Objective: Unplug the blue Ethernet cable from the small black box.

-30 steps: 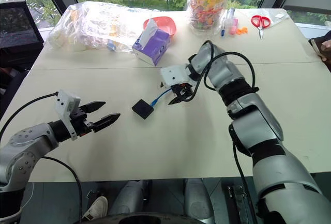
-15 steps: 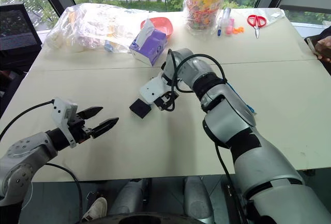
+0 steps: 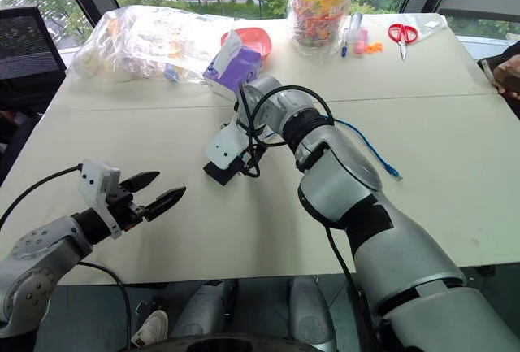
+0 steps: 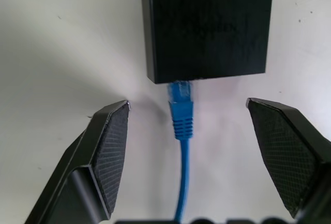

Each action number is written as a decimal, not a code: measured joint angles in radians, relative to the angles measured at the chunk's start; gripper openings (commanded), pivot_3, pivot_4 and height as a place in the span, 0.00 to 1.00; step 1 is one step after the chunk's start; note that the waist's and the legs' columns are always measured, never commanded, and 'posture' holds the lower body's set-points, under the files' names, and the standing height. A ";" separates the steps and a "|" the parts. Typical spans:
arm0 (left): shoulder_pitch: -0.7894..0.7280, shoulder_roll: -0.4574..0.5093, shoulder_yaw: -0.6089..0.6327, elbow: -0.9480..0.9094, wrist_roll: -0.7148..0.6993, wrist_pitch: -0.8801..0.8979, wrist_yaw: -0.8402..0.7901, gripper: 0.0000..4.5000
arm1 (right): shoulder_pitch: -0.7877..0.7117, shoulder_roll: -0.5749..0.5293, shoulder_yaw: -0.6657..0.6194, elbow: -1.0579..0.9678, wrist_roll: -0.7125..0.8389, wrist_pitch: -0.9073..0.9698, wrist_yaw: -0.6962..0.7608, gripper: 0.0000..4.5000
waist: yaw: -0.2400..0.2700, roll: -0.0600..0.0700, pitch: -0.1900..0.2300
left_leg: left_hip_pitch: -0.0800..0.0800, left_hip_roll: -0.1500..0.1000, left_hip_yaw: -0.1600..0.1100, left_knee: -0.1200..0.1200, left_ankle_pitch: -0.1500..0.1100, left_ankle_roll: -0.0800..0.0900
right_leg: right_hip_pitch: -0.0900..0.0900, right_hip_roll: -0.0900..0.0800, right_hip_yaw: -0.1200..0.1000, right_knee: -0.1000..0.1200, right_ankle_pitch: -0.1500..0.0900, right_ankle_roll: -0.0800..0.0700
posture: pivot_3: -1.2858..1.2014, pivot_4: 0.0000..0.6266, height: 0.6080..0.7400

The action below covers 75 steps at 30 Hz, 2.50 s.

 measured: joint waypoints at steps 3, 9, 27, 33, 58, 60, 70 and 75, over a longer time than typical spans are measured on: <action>0.011 -0.004 0.000 -0.010 0.000 -0.002 0.004 1.00 | -0.007 0.006 0.000 0.020 -0.013 0.003 -0.011 0.83 | 0.000 0.000 0.000 | 0.000 0.000 0.000 0.000 0.000 0.000 | 0.000 0.000 0.000 0.000 0.000 0.000 | 0.52 0.24 1.00; 0.014 -0.004 0.000 -0.016 0.001 -0.014 0.010 1.00 | -0.011 0.014 -0.003 0.023 -0.017 -0.007 0.039 0.70 | 0.000 0.000 0.000 | 0.000 0.000 0.000 0.000 0.000 0.000 | 0.000 0.000 0.000 0.001 0.000 0.000 | 0.52 0.24 1.00; -0.106 0.002 0.038 0.011 -0.001 -0.044 0.020 1.00 | -0.002 0.015 -0.088 0.020 0.022 -0.047 -0.071 0.00 | -0.018 -0.001 0.000 | 0.000 0.001 -0.001 0.001 0.001 -0.001 | 0.000 0.002 0.000 0.003 0.000 0.000 | 0.52 0.24 1.00; -0.245 -0.067 0.007 0.020 -0.069 -0.007 0.082 1.00 | 0.043 -0.157 -0.054 -0.095 -0.128 -0.155 -0.698 0.00 | -0.009 -0.002 -0.001 | 0.000 0.001 -0.001 0.001 0.001 -0.002 | 0.000 0.001 0.000 0.004 0.000 0.000 | 0.52 0.24 1.00; -0.483 -0.031 -0.175 0.142 -0.073 0.030 0.000 1.00 | 0.729 -0.412 -0.255 -1.037 -0.166 0.087 -1.034 0.00 | 0.007 -0.003 -0.001 | 0.000 0.000 0.000 0.015 0.003 0.002 | 0.005 0.002 0.003 0.010 0.000 -0.001 | 0.52 0.24 1.00; -0.492 -0.034 -0.175 0.153 -0.059 0.019 -0.001 1.00 | 0.737 -0.419 -0.256 -1.052 -0.162 0.087 -1.020 0.00 | 0.006 -0.003 -0.001 | 0.000 0.000 0.000 0.015 0.003 0.002 | 0.005 0.002 0.003 0.010 0.001 -0.001 | 0.52 0.24 1.00; -0.500 -0.074 -0.204 0.179 -0.017 -0.025 -0.027 0.39 | 0.742 -0.427 -0.276 -1.076 -0.153 0.084 -0.987 0.00 | 0.006 -0.004 -0.001 | 0.001 0.000 0.000 0.015 0.003 0.002 | 0.005 0.002 0.003 0.010 0.001 -0.001 | 0.52 0.24 1.00; -0.507 -0.078 -0.207 0.189 -0.003 -0.036 -0.038 0.09 | 0.748 -0.427 -0.278 -1.082 -0.153 0.080 -0.980 0.00 | 0.005 -0.004 -0.001 | 0.000 0.000 0.000 0.015 0.003 0.002 | 0.005 0.002 0.003 0.010 0.001 -0.001 | 0.52 0.24 1.00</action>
